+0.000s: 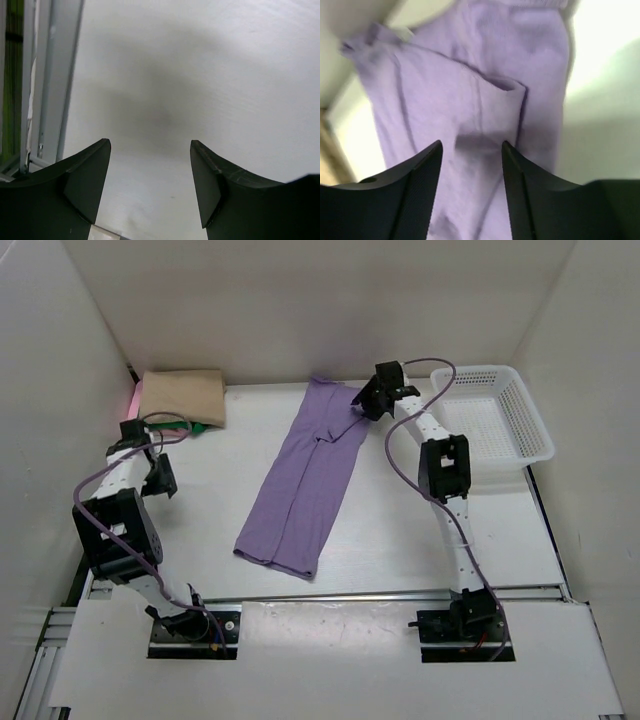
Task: Fold and stack the t-shirts
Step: Rotate the tshirt 90 degrees
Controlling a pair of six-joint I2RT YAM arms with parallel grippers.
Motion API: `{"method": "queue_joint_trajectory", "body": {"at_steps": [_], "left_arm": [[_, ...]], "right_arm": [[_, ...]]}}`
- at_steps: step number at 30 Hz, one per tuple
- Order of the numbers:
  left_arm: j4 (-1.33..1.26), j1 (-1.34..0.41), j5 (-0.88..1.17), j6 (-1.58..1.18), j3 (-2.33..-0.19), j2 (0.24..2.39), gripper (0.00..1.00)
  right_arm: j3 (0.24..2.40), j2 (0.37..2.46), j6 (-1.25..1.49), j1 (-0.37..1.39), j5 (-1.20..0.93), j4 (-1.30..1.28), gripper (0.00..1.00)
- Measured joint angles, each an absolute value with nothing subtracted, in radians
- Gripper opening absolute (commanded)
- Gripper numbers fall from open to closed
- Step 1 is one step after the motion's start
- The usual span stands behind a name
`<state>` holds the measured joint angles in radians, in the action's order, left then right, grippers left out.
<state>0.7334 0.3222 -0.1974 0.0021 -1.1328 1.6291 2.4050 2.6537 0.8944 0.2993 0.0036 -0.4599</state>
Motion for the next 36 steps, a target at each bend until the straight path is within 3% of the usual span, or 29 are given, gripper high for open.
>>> {"method": "queue_joint_trajectory", "body": {"at_steps": [6,16,20,22,25,26,30,36], "left_arm": [[0.749,0.176,-0.154,0.002,-1.163,1.655,0.76],[0.823,-0.024,-0.057,0.001,-1.119,1.625,0.76],[0.857,-0.102,-0.022,0.001,-1.108,1.535,0.74],[0.873,-0.109,-0.017,0.001,-1.125,1.442,0.78],[0.883,-0.1,-0.03,0.005,-1.226,1.282,1.0],[0.87,-0.098,-0.035,0.002,-1.269,1.226,1.0],[0.855,-0.094,-0.034,0.0,-1.345,1.035,1.0],[0.976,-0.104,-0.01,0.0,-1.271,0.989,1.0]], "right_arm": [[2.284,2.572,0.861,0.3,-0.121,-0.249,0.62],[1.411,1.716,0.726,0.479,-0.104,-0.233,0.63],[1.114,1.489,0.71,0.594,-0.058,-0.25,0.65],[0.944,1.39,0.734,0.661,-0.002,-0.286,0.68],[0.709,1.18,0.783,0.734,0.107,-0.364,0.76],[0.649,1.091,0.8,0.754,0.156,-0.384,0.76],[0.553,0.888,0.855,0.768,0.228,-0.4,0.75],[0.491,0.927,0.983,0.884,0.192,-0.31,0.71]]}}
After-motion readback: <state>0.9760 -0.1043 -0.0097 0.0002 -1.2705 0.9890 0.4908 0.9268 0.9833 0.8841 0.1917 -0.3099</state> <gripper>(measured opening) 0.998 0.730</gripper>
